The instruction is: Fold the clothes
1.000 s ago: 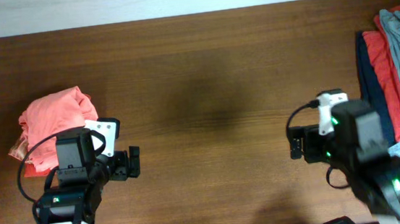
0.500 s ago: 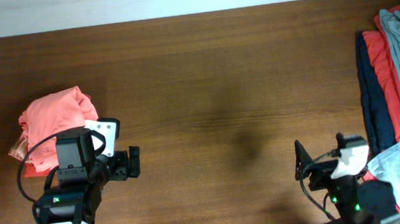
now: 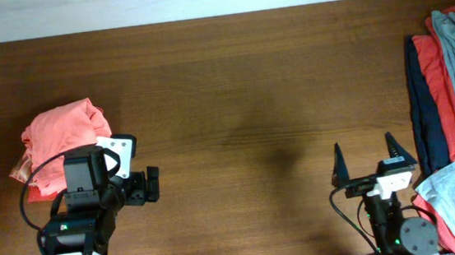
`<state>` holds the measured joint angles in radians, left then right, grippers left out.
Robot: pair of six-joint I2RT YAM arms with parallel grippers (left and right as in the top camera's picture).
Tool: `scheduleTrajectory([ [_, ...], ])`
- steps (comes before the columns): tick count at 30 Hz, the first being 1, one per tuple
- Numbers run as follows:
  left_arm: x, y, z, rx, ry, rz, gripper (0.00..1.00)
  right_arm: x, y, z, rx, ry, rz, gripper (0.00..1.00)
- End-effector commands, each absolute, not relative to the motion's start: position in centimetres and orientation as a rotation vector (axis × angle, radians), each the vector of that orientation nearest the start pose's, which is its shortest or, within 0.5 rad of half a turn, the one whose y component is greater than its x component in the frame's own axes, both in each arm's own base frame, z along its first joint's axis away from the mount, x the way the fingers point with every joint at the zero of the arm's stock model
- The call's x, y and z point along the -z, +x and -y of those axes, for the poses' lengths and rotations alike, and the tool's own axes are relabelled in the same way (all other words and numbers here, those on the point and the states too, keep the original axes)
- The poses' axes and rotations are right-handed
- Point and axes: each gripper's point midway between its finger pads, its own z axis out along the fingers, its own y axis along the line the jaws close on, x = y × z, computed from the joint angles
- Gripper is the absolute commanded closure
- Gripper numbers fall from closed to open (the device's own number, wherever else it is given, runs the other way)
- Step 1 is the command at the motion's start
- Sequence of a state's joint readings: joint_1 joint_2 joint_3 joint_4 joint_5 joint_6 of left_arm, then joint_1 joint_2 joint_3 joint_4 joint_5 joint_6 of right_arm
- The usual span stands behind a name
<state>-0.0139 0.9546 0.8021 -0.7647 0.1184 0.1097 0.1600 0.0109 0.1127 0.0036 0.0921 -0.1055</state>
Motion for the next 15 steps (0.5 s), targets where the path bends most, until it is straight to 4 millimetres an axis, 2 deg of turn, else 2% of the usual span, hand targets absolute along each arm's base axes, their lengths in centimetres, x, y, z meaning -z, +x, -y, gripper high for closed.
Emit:
scheduleTrajectory([
  [1,-15.5,26.6,2.4,0.099,0.221,-2.477,0.01,-19.6,24.3,-2.5,0.056,-0.170,-1.503,0.01],
  [6,-15.5,26.6,2.4,0.099,0.221,-2.477,0.01,-15.7,24.3,-3.9,-0.008,-0.253,-1.625,0.01],
  [15,-15.5,26.6,2.4,0.099,0.221,-2.477,0.01,-15.6,24.3,-3.9,-0.008,-0.253,-1.628,0.01],
])
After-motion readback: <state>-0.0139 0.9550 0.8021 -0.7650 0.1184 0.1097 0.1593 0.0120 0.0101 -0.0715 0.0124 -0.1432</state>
